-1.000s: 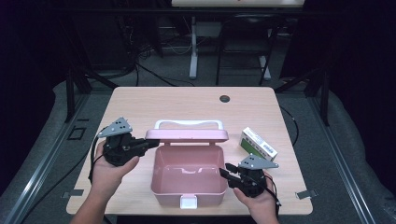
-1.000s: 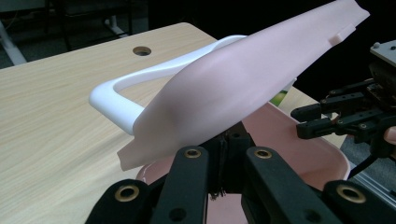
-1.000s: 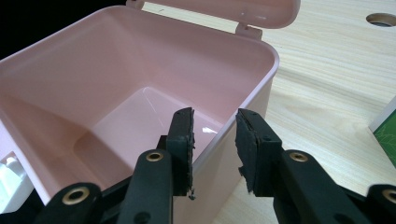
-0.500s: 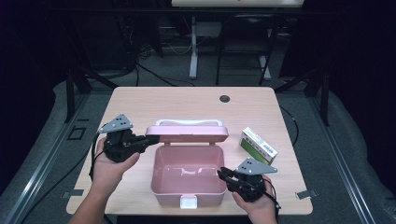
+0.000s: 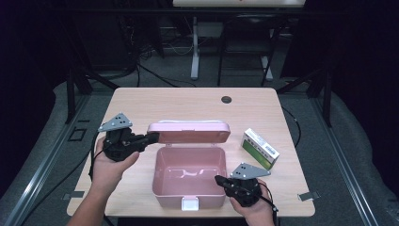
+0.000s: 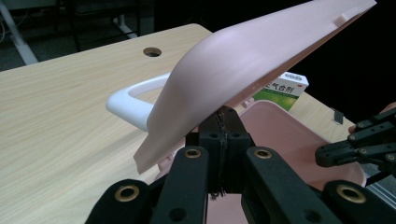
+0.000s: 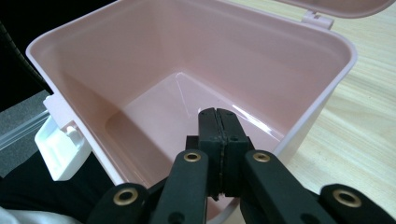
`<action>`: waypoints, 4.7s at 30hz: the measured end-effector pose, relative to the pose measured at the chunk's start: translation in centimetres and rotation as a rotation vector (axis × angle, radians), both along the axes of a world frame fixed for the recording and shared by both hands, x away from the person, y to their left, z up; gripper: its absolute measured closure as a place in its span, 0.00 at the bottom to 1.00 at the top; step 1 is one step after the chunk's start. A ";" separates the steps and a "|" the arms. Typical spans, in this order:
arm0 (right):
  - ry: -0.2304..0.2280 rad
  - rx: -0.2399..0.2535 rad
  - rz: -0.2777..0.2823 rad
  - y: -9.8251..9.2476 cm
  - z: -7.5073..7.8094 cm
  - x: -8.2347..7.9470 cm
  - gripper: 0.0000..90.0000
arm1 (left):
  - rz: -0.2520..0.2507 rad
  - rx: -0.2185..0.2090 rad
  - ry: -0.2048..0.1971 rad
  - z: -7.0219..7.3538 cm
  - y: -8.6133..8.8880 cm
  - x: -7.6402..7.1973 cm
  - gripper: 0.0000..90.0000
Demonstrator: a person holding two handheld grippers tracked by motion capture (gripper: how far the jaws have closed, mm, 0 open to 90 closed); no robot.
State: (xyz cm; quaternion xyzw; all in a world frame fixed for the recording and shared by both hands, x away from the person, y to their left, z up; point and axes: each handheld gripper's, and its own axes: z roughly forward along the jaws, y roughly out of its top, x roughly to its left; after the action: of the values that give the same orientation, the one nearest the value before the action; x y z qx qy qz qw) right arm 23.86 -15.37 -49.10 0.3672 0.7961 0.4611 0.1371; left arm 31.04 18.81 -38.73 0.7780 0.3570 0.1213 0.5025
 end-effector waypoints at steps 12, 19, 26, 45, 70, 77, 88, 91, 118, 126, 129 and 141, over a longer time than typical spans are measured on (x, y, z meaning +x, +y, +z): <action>0.014 0.002 0.005 0.2 -0.4 0.0 1.00 | 0.000 -0.004 0.002 0.0 -0.2 0.6 1.00; 0.012 -0.004 0.005 0.3 -0.4 -0.2 1.00 | 0.008 -0.007 0.006 -0.1 -0.4 1.1 1.00; -0.003 -0.005 0.009 0.2 -0.5 -0.8 1.00 | 0.017 -0.007 0.006 -0.2 -0.3 1.4 1.00; -0.009 -0.006 0.010 0.2 -0.5 -0.8 1.00 | 0.050 -0.008 0.016 -0.6 -0.2 2.6 0.98; -0.010 -0.001 0.005 0.2 -0.6 -0.9 1.00 | 0.093 0.000 0.052 -3.3 0.4 3.4 0.91; -0.009 0.002 0.003 0.2 -0.6 -0.9 1.00 | 0.105 0.002 0.061 -4.4 0.8 3.3 0.85; -0.011 0.016 -0.004 0.1 -0.7 -0.9 1.00 | 0.110 0.009 0.076 -6.3 1.3 2.7 0.79; -0.004 0.026 0.003 0.1 -0.7 -0.9 1.00 | 0.105 0.003 0.083 -6.7 1.4 2.6 0.75; -0.059 0.034 0.005 -0.4 2.2 -0.6 0.58 | 0.081 0.027 0.101 -8.0 3.2 0.0 0.50; -0.085 0.026 -0.004 -2.2 3.4 1.1 0.51 | 0.039 0.124 0.063 -7.6 2.5 -0.4 0.48; -0.079 0.017 -0.015 -2.6 3.6 1.4 0.51 | 0.034 0.111 0.096 -7.4 2.4 -0.5 0.48; 0.047 -0.086 -0.006 -4.6 4.7 3.8 0.33 | 0.046 0.093 0.112 -6.4 2.5 -0.9 0.38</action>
State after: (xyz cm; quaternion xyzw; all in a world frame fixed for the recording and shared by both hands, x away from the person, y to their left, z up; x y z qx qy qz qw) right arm 27.61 -19.95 -44.43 0.3739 0.8171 0.4173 0.1356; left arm 30.11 21.31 -45.14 0.7977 0.3965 0.1056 0.4419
